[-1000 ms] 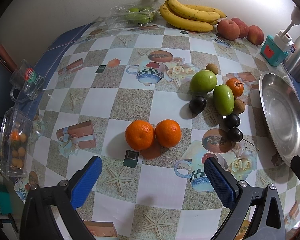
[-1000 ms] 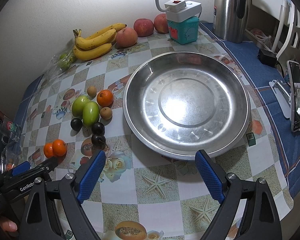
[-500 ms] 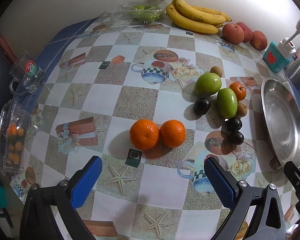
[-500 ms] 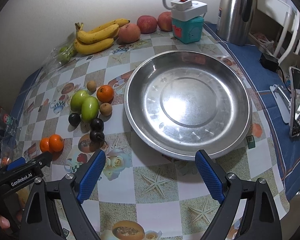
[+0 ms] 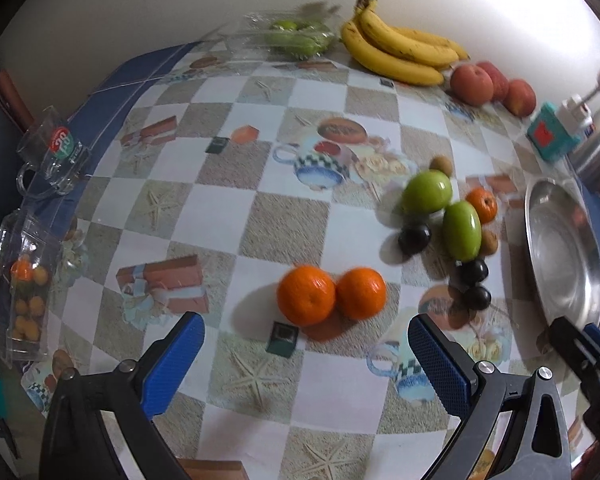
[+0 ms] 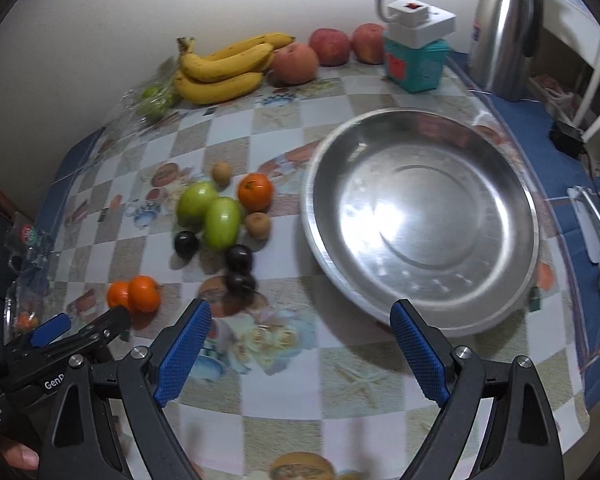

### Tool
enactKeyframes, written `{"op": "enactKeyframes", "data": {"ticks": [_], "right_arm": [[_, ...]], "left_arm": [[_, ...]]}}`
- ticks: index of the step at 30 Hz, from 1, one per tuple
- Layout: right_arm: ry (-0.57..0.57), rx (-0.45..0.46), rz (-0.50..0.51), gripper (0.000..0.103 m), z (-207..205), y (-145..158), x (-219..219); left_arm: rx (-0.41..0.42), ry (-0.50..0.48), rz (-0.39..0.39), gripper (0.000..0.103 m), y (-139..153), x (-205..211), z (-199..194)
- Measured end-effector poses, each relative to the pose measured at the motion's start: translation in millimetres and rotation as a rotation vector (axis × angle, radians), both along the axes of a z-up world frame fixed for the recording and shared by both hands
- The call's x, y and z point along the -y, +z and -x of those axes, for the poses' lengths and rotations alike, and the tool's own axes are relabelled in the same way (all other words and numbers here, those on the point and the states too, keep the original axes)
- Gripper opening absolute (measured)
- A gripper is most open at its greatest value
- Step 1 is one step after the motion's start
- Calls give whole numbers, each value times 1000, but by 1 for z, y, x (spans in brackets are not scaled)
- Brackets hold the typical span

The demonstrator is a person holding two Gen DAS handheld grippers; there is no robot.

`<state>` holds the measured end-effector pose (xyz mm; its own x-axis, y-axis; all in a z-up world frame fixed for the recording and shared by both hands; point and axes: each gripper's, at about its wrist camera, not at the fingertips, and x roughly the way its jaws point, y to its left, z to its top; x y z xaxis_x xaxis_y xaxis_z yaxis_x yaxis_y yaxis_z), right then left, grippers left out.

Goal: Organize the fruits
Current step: 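Grasp a mandarin orange with the left tool while the right tool grasps a black plum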

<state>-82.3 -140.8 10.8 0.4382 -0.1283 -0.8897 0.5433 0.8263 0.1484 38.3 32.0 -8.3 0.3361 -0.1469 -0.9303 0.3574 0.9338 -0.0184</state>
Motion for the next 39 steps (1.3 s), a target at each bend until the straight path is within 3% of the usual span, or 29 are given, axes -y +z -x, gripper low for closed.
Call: {"op": "enactKeyframes", "data": {"ticks": [10,16,23,29,33,37,39], "right_arm": [[59,-26,-65,91,-36,-14,-18],[58,-42,-92,91,-46,-26,-16],[84,-66,-101,91,-56,-36,-18],[98,-97,-79,89,-65,-48,-19],[101,-110,-75,72,-67,-53,-19],[99,-120,-83,70,-68,-58,-17],[99,-127,-87,62,-69,-60,-17]], "left_arm": [[23,51,46,103,-1,-26,-25],[-39,34,82,103,-11,-28,-32],[-54,22,81,100,-17,-22,-37],[-109,28,111,82,-28,-22,-41],[-145,27,141,70,-34,-20,-41],[-162,27,179,56,-35,-20,-41],[-174,27,194,49,-36,-20,-41]]}}
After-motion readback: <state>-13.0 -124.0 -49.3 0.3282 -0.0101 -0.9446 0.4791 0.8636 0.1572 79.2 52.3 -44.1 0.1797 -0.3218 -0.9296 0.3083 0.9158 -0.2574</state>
